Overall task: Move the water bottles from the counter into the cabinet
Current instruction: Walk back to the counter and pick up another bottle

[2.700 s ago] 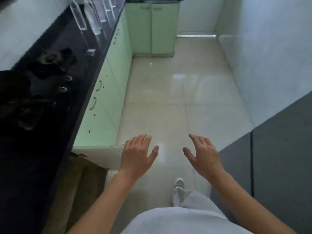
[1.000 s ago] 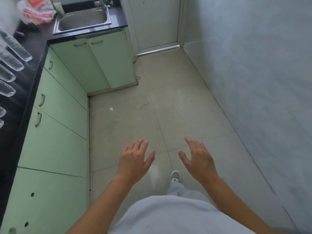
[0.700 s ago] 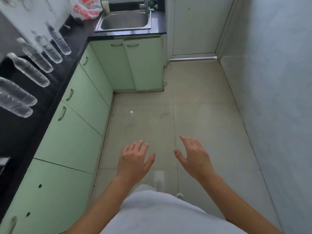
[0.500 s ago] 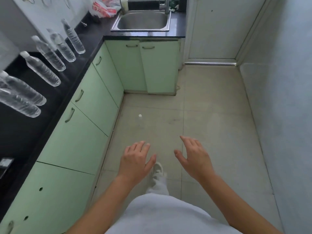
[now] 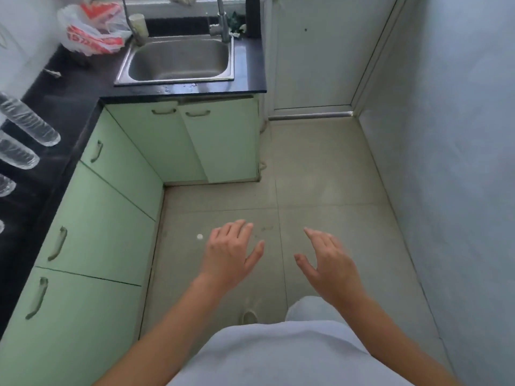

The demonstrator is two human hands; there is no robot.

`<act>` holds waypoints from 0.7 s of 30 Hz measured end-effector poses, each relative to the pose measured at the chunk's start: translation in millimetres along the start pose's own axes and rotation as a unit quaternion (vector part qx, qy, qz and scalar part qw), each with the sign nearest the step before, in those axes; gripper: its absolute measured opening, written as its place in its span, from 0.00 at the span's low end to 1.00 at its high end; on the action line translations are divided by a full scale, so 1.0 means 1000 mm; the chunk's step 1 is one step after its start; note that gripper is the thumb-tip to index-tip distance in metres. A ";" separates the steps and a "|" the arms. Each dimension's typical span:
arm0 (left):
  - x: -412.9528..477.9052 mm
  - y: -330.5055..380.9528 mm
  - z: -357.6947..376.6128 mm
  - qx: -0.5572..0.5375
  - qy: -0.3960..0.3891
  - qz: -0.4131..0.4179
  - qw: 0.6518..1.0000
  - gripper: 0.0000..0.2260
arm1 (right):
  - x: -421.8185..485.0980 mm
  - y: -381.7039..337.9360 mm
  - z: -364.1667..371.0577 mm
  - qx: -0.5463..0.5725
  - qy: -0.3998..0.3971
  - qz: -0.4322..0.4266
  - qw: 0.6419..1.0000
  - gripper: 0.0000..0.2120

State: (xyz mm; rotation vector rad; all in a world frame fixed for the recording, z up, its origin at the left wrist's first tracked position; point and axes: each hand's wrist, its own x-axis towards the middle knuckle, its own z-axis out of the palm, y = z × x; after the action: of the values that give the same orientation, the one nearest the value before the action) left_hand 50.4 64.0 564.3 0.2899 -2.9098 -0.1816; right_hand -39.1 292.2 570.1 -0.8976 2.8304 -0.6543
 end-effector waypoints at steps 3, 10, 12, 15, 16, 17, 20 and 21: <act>0.058 -0.007 0.012 -0.005 0.004 0.014 1.000 0.23 | 0.046 0.019 -0.005 0.011 -0.004 0.009 1.000 0.30; 0.153 -0.027 0.040 0.010 -0.001 -0.072 0.997 0.24 | 0.202 0.052 -0.003 0.031 -0.035 -0.048 0.998 0.30; 0.166 -0.034 0.043 0.010 -0.005 -0.113 0.994 0.24 | 0.250 0.047 -0.005 0.029 -0.055 -0.086 0.994 0.30; 0.175 -0.044 0.044 0.023 0.006 -0.193 0.981 0.25 | 0.314 0.028 0.001 0.019 -0.096 -0.165 0.981 0.31; 0.175 -0.048 0.043 0.026 0.006 -0.224 0.974 0.25 | 0.332 0.019 0.005 0.015 -0.112 -0.195 0.974 0.31; 0.173 -0.051 0.040 0.029 0.004 -0.253 0.967 0.25 | 0.348 0.009 0.010 0.013 -0.127 -0.222 0.967 0.31; 0.157 -0.060 0.031 0.035 -0.003 -0.348 0.937 0.26 | 0.379 -0.026 0.028 0.012 -0.173 -0.296 0.939 0.30; 0.152 -0.062 0.027 0.035 -0.006 -0.379 0.925 0.26 | 0.386 -0.039 0.034 0.012 -0.185 -0.319 0.929 0.29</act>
State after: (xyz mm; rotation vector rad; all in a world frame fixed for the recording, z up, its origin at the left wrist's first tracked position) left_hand -90.2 -24.9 559.5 1.4156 -2.6508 -0.1890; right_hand -328.5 31.0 568.2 -1.7489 2.1716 -0.4944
